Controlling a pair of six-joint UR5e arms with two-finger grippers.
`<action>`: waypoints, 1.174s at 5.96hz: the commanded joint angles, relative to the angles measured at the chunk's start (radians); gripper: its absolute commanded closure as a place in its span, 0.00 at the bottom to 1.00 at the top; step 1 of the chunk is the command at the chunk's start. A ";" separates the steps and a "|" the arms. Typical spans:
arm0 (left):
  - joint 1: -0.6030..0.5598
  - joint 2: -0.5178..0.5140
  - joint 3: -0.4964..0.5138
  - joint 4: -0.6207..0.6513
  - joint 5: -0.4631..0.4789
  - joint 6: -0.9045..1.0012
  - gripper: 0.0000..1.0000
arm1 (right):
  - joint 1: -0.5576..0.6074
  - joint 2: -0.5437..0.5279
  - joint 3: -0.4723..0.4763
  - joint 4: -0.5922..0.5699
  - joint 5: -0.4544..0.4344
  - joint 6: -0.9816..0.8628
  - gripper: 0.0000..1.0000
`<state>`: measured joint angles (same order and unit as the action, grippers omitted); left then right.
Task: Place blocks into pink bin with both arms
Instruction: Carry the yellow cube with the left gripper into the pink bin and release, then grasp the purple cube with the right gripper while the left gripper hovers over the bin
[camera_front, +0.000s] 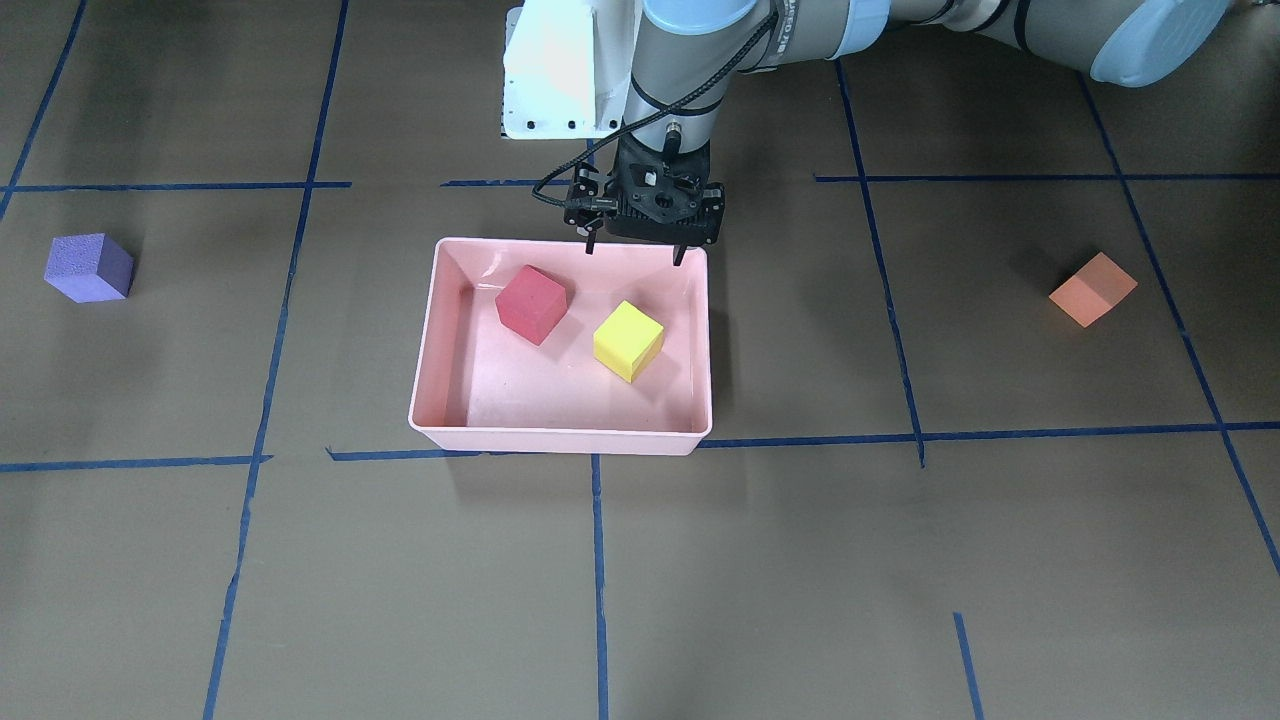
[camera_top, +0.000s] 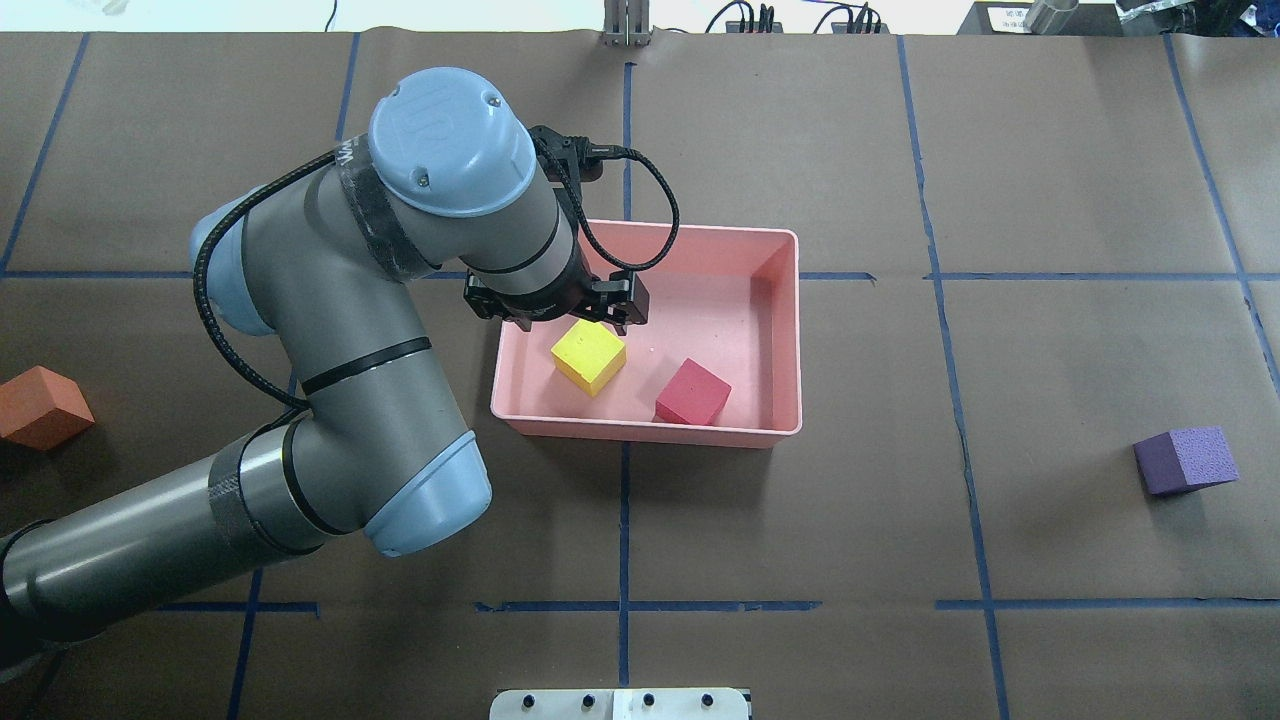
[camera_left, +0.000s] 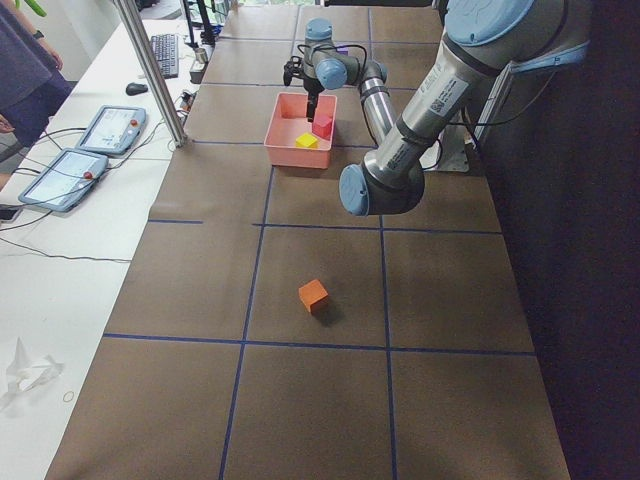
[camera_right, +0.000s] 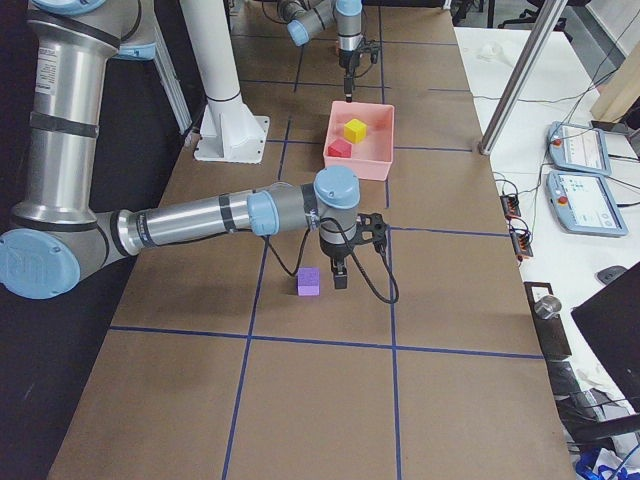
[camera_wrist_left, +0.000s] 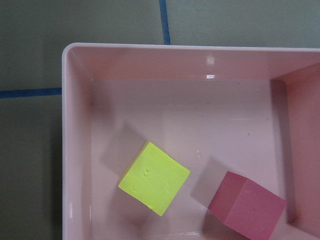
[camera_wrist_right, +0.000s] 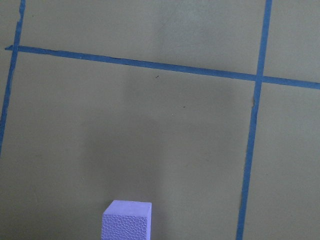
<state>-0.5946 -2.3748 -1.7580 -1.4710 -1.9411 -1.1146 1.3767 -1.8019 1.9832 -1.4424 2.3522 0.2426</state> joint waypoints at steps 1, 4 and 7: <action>0.001 0.006 0.002 -0.002 0.004 0.001 0.00 | -0.181 -0.126 -0.001 0.369 -0.057 0.313 0.00; 0.024 0.008 0.002 0.000 0.005 -0.001 0.00 | -0.379 -0.142 -0.134 0.592 -0.183 0.429 0.00; 0.027 0.012 -0.003 -0.002 0.005 0.001 0.00 | -0.438 -0.133 -0.168 0.596 -0.202 0.429 0.00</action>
<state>-0.5686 -2.3647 -1.7590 -1.4715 -1.9352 -1.1138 0.9552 -1.9407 1.8294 -0.8492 2.1518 0.6714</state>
